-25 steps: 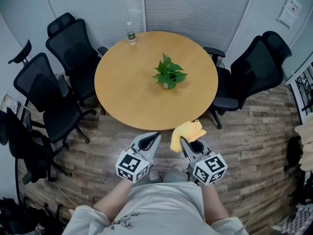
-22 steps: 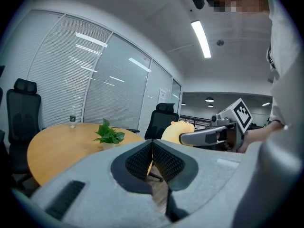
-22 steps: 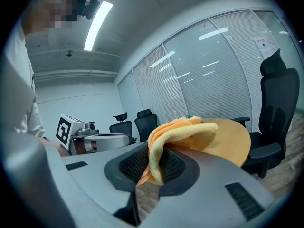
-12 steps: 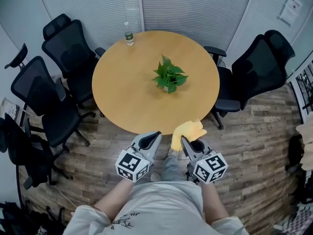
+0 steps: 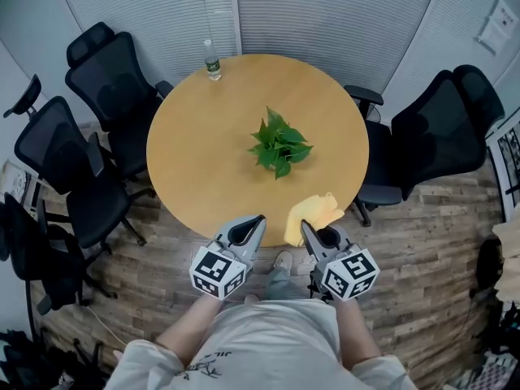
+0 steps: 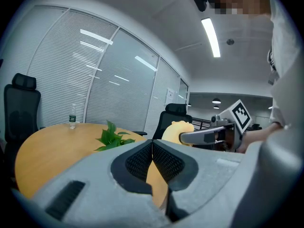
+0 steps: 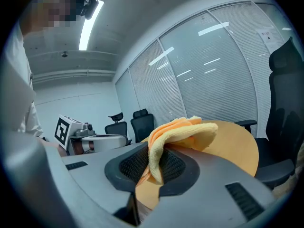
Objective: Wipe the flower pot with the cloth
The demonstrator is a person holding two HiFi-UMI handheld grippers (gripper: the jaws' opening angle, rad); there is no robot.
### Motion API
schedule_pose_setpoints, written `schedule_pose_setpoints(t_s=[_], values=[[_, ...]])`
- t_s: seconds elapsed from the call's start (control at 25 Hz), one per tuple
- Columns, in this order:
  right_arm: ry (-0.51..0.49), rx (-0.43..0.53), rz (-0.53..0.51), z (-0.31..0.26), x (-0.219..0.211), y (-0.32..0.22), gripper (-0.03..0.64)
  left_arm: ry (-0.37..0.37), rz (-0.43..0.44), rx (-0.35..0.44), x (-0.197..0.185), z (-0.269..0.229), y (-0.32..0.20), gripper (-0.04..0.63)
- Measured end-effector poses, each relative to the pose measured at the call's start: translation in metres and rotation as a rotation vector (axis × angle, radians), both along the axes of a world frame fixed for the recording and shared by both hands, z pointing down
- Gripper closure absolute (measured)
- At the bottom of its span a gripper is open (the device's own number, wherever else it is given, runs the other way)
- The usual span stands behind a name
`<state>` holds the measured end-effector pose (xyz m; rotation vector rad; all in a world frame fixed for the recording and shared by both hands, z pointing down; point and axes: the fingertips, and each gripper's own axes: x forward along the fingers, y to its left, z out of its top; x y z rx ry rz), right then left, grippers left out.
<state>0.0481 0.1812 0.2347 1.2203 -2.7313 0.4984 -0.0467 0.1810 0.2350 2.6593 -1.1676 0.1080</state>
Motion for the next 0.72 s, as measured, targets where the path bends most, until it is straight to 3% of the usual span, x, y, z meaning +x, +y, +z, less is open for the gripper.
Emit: schedule_pose_setpoints(t_s=[0.4, 0.72], values=[[0.016, 0.016, -0.080, -0.006, 0.029, -0.087, 0.565, 0.000, -0.064, 0.006, 0.029, -0.010, -0.082, 0.584], [0.027, -0.002, -0.127, 0.004, 0.039, -0.123, 0.565, -0.002, -0.099, -0.011, 0.039, -0.003, -0.109, 0.584]])
